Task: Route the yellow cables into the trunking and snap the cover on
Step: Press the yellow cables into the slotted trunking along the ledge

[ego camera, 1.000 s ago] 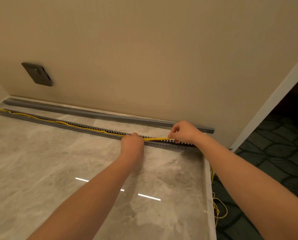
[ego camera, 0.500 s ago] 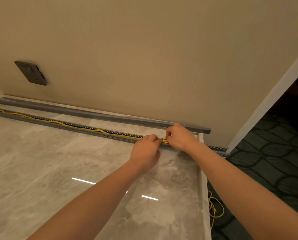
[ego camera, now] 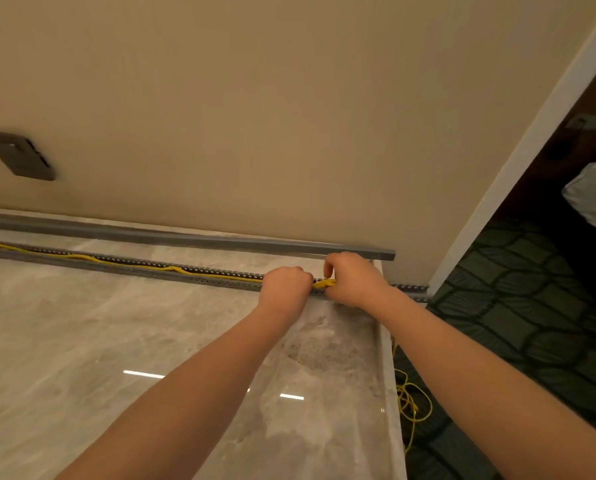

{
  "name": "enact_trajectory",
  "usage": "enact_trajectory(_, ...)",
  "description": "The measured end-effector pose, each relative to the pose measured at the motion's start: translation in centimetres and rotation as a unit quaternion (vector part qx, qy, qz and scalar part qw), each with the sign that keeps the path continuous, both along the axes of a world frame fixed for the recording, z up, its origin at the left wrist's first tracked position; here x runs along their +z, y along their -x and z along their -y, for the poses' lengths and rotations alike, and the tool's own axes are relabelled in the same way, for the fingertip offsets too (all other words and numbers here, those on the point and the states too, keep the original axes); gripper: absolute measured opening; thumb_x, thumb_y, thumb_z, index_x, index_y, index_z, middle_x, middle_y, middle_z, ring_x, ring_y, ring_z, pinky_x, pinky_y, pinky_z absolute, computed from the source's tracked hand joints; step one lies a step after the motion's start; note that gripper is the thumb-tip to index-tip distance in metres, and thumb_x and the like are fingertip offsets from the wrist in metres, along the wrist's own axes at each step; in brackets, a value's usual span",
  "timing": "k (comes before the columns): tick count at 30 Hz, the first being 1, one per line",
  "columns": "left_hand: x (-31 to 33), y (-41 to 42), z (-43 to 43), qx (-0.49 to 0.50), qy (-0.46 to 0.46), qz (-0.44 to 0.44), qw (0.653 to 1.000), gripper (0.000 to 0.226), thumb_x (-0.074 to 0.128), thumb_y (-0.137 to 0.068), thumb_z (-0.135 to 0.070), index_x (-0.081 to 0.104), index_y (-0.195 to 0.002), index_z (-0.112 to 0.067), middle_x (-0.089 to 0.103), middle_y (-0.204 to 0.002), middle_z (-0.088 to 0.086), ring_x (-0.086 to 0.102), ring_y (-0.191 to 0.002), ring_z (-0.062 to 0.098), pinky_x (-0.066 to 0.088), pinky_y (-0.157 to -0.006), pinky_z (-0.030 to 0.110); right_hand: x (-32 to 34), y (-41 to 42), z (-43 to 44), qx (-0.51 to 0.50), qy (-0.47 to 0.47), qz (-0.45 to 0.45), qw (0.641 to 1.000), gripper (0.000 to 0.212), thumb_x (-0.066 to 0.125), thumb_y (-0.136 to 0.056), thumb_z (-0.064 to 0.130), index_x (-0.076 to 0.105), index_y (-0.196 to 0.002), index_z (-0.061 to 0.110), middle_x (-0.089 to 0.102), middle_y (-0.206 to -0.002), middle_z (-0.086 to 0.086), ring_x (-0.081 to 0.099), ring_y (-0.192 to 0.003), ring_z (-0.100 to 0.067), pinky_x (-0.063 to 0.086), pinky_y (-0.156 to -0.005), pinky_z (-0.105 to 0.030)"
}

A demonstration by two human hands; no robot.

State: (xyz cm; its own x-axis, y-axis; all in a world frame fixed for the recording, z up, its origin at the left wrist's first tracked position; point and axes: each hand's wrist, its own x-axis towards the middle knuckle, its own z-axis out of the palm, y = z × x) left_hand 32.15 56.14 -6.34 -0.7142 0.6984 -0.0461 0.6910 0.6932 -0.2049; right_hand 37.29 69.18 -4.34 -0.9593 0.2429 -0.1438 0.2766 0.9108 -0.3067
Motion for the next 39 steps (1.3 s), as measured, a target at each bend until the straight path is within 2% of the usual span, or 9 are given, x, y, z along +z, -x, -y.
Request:
enact_trajectory(3,0.0,0.2,-0.2,0.007,-0.004,0.003,1.0,0.018,0.051,-0.092,-0.01,0.066,-0.102,-0.015,0.065,-0.1,0.006,0.064,-0.092,0.029,0.039,-0.063,0.032,0.7,-0.8,-1.0,-0.013,-0.017,0.016,1.0,0.017,0.068,-0.073,0.016,0.06,-0.088,0.02,0.062,-0.095,-0.001,0.058,-0.085,-0.021,0.045,-0.064,-0.031)
enact_trajectory(9,-0.2,0.3,0.0,0.009,-0.016,0.01,1.0,0.019,0.052,-0.091,-0.008,0.066,-0.101,-0.016,0.065,-0.096,0.005,0.063,-0.088,0.028,0.039,-0.062,0.032,1.8,-2.2,-2.8,-0.026,-0.025,0.06,0.998,0.01,0.068,-0.071,0.024,0.068,-0.079,0.017,0.065,-0.079,-0.003,0.062,-0.074,-0.02,0.053,-0.061,-0.034)
enact_trajectory(13,-0.3,0.4,-0.1,0.012,-0.018,0.01,1.0,0.018,0.052,-0.091,-0.01,0.066,-0.1,-0.017,0.065,-0.094,0.005,0.063,-0.085,0.027,0.04,-0.061,0.032,1.9,-3.2,-3.7,-0.032,-0.037,0.064,0.997,0.003,0.066,-0.072,0.023,0.064,-0.074,0.024,0.062,-0.077,0.001,0.059,-0.072,-0.017,0.047,-0.054,-0.029)
enact_trajectory(19,-0.5,0.4,-0.1,0.014,-0.021,0.0,1.0,0.014,0.053,-0.094,-0.014,0.065,-0.098,-0.018,0.064,-0.091,0.003,0.062,-0.082,0.025,0.039,-0.059,0.031,2.3,-4.2,-5.7,-0.056,-0.064,0.085,0.993,0.016,0.067,-0.075,0.012,0.056,-0.071,0.025,0.06,-0.077,0.0,0.059,-0.073,-0.019,0.053,-0.062,-0.035)
enact_trajectory(22,-0.6,0.4,-0.2,0.015,-0.024,0.0,1.0,0.014,0.052,-0.094,-0.014,0.065,-0.098,-0.017,0.064,-0.092,0.003,0.062,-0.083,0.025,0.039,-0.06,0.032,2.3,-5.2,-6.3,-0.061,-0.124,0.098,0.986,0.022,0.064,-0.079,0.012,0.048,-0.069,0.024,0.056,-0.078,0.0,0.055,-0.072,-0.02,0.045,-0.058,-0.031)
enact_trajectory(27,-0.5,0.4,-0.1,0.016,-0.026,0.002,1.0,0.014,0.051,-0.095,-0.015,0.065,-0.098,-0.018,0.064,-0.091,0.003,0.062,-0.082,0.025,0.039,-0.06,0.031,2.5,-5.8,-5.8,-0.05,-0.225,0.109,0.967,0.006,0.062,-0.084,0.016,0.058,-0.088,0.02,0.054,-0.084,-0.001,0.053,-0.075,-0.02,0.043,-0.061,-0.031)
enact_trajectory(33,-0.5,0.3,-0.1,0.016,-0.023,0.005,1.0,0.015,0.052,-0.094,-0.011,0.065,-0.098,-0.017,0.063,-0.091,0.004,0.062,-0.082,0.025,0.039,-0.059,0.031,2.6,-5.5,-5.7,-0.079,-0.28,0.184,0.939,0.025,0.063,-0.088,0.018,0.061,-0.113,0.017,0.058,-0.106,-0.003,0.06,-0.092,-0.021,0.041,-0.064,-0.031)
enact_trajectory(39,-0.5,0.3,0.0,0.015,-0.019,0.005,1.0,0.016,0.053,-0.093,-0.009,0.065,-0.098,-0.017,0.061,-0.087,0.003,0.057,-0.075,0.024,0.039,-0.058,0.032,3.4,-5.2,-6.9,-0.122,-0.266,0.175,0.94,0.032,0.068,-0.084,0.012,0.06,-0.115,0.015,0.061,-0.108,-0.004,0.061,-0.1,-0.023,0.042,-0.067,-0.032)
